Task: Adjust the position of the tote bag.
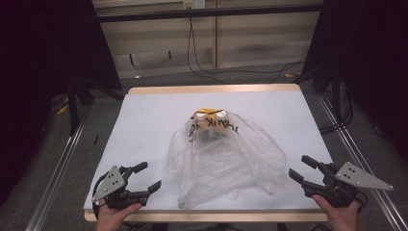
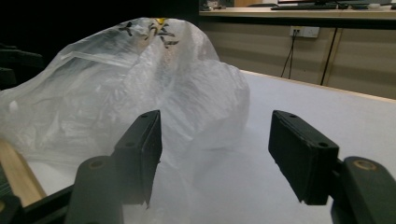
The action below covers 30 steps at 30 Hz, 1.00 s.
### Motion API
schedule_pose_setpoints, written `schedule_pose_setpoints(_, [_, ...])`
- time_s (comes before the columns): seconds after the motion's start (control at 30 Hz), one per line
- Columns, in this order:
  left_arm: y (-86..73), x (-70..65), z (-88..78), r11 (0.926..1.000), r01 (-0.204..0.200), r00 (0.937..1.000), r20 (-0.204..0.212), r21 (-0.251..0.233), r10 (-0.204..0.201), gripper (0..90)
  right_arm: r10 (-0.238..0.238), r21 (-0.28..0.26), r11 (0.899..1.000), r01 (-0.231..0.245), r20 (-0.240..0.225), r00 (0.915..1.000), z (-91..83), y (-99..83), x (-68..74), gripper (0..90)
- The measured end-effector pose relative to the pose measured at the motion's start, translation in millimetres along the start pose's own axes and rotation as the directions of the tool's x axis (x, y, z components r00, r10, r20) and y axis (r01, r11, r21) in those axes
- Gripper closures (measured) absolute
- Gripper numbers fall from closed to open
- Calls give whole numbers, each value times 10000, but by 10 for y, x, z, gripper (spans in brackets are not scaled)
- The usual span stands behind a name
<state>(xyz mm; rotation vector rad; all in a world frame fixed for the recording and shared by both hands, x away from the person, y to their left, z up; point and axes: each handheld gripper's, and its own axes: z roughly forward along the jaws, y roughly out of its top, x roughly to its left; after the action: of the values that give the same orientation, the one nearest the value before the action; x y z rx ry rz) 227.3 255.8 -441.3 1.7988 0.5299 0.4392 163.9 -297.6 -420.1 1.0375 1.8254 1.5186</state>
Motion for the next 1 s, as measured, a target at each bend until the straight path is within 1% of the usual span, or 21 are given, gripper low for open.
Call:
schedule_pose_setpoints(0.03, [18, -39, -5, 10000, -46, 10000, 88, -79, 47, 247, -219, 36, 9998, 220, -116, 9997, -2, 6, 46, 375])
schedule_pose_setpoints(0.13, [36, -96, -3, 9999, -62, 9995, 307, -131, 66, 268, -243, 141, 9996, 251, -499, 9985, -9, 9, 120, 420])
schedule_pose_setpoints(0.17, [43, -109, 1, 9997, -212, 9988, 445, -73, 215, 271, -255, 160, 9995, 264, -562, 9981, -14, 4, 145, 436])
schedule_pose_setpoints(0.23, [56, -157, 23, 9997, -243, 9982, 540, -86, 247, 282, -313, 291, 9990, 339, -858, 9958, -36, -18, 204, 470])
schedule_pose_setpoints(0.33, [70, -196, 41, 9994, -344, 9968, 726, -2, 344, 306, -441, 428, 9979, 487, -1040, 9936, -60, -38, 261, 498])
schedule_pose_setpoints(0.37, [82, -238, 65, 9994, -340, 9940, 1039, -77, 346, 314, -497, 462, 9974, 562, -1317, 9900, -67, -45, 299, 555])
schedule_pose_setpoints(0.4, [90, -268, 57, 9989, -450, 9944, 954, -142, 462, 327, -533, 528, 9967, 613, -1412, 9886, -60, -44, 312, 572])
schedule_pose_setpoints(0.5, [103, -324, 68, 9983, -567, 9890, 1364, -109, 577, 354, -533, 795, 9944, 693, -1878, 9808, -14, -56, 341, 625])
schedule_pose_setpoints(0.53, [103, -324, 68, 9983, -567, 9890, 1364, -109, 577, 365, -533, 795, 9944, 693, -1878, 9808, -14, -56, 341, 625])
schedule_pose_setpoints(0.57, [100, -364, 91, 9976, -651, 9856, 1547, -248, 681, 386, -751, 1006, 9902, 973, -2050, 9759, 27, -73, 377, 635])
schedule_pose_setpoints(0.6, [100, -364, 91, 9976, -651, 9856, 1547, -248, 681, 404, -751, 1006, 9902, 973, -2050, 9759, 27, -73, 377, 635])
schedule_pose_setpoints(0.63, [103, -374, 96, 9976, -681, 9854, 1560, -103, 689, 404, -800, 1084, 9884, 1060, -2213, 9719, 55, -82, 393, 637])
schedule_pose_setpoints(0.7, [92, -381, 135, 9972, -749, 9810, 1789, -67, 749, 428, -715, 1444, 9835, 1091, -2441, 9671, 149, -108, 427, 620])
schedule_pose_setpoints(0.73, [87, -389, 146, 9974, -717, 9802, 1845, -68, 717, 434, -745, 1469, 9825, 1149, -2554, 9640, 173, -116, 430, 611])
schedule_pose_setpoints(0.77, [73, -409, 175, 9972, -738, 9753, 2096, 121, 696, 433, -803, 1564, 9800, 1233, -2562, 9633, 199, -124, 434, 588])
schedule_pose_setpoints(0.8, [73, -409, 175, 9972, -738, 9753, 2096, 121, 696, 427, -803, 1648, 9784, 1249, -2541, 9638, 224, -132, 438, 564])
schedule_pose_setpoints(0.83, [65, -427, 200, 9967, -786, 9709, 2285, 219, 716, 423, -805, 1695, 9773, 1272, -2581, 9628, 245, -137, 436, 559])
schedule_pose_setpoints(0.87, [63, -432, 215, 9954, -906, 9698, 2300, 308, 811, 412, -817, 1745, 9761, 1299, -2595, 9623, 262, -141, 436, 552])
schedule_pose_setpoints(0.93, [61, -444, 229, 9956, -863, 9688, 2359, 357, 755, 399, -787, 1815, 9748, 1294, -2630, 9616, 280, -147, 437, 543])
schedule_pose_setpoints(0.97, [61, -462, 258, 9938, -1007, 9646, 2494, 465, 861, 393, -812, 1974, 9707, 1370, -2672, 9602, 317, -163, 439, 532])
schedule_pose_setpoints(1.0, [58, -477, 277, 9940, -974, 9644, 2515, 489, 822, 386, -842, 2063, 9682, 1415, -2636, 9609, 329, -169, 440, 520])
